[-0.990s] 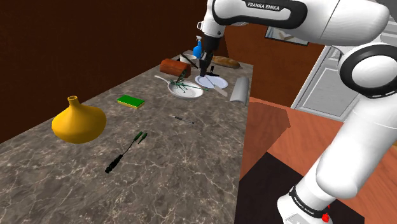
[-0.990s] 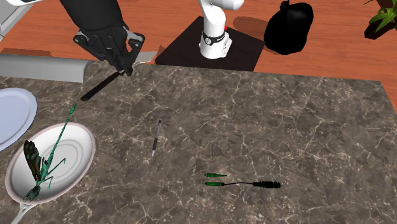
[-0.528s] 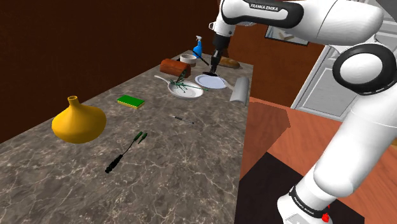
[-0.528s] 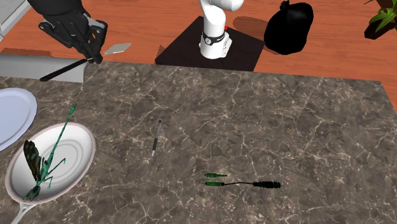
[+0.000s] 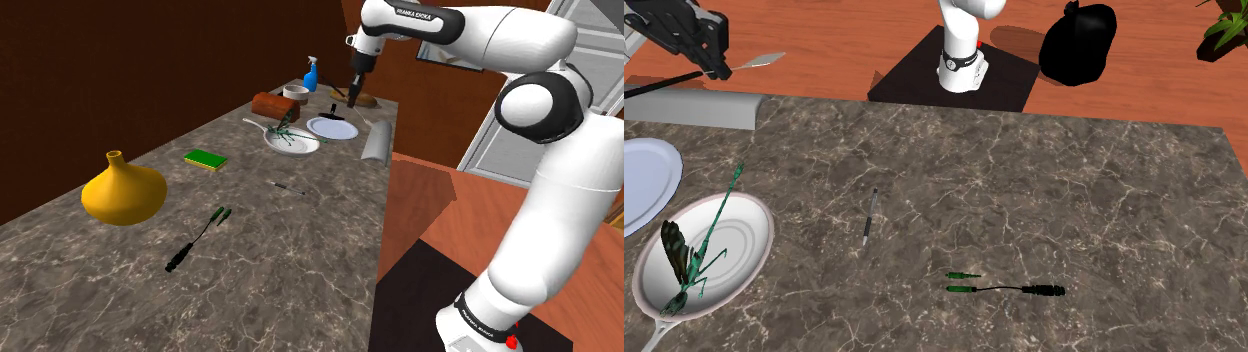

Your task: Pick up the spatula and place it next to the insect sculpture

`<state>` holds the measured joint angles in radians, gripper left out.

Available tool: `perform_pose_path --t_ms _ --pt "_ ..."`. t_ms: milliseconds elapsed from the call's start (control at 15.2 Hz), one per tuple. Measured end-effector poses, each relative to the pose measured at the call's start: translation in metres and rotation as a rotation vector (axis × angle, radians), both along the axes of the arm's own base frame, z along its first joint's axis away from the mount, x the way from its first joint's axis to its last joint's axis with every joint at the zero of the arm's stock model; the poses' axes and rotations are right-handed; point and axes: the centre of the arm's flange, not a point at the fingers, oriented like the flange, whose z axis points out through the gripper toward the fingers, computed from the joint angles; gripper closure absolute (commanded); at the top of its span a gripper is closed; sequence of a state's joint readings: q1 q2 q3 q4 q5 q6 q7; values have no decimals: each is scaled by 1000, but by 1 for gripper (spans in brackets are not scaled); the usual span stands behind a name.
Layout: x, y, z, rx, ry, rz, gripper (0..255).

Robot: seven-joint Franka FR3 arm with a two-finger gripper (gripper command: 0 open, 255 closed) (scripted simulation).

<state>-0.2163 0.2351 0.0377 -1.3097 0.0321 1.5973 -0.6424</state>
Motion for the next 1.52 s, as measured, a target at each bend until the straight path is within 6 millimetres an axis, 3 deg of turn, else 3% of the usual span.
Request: perform_pose_path --t_ms 726,1518 --pt "23 -138 -4 0 1 0 255" --pt "25 -143 -63 0 1 1 255"
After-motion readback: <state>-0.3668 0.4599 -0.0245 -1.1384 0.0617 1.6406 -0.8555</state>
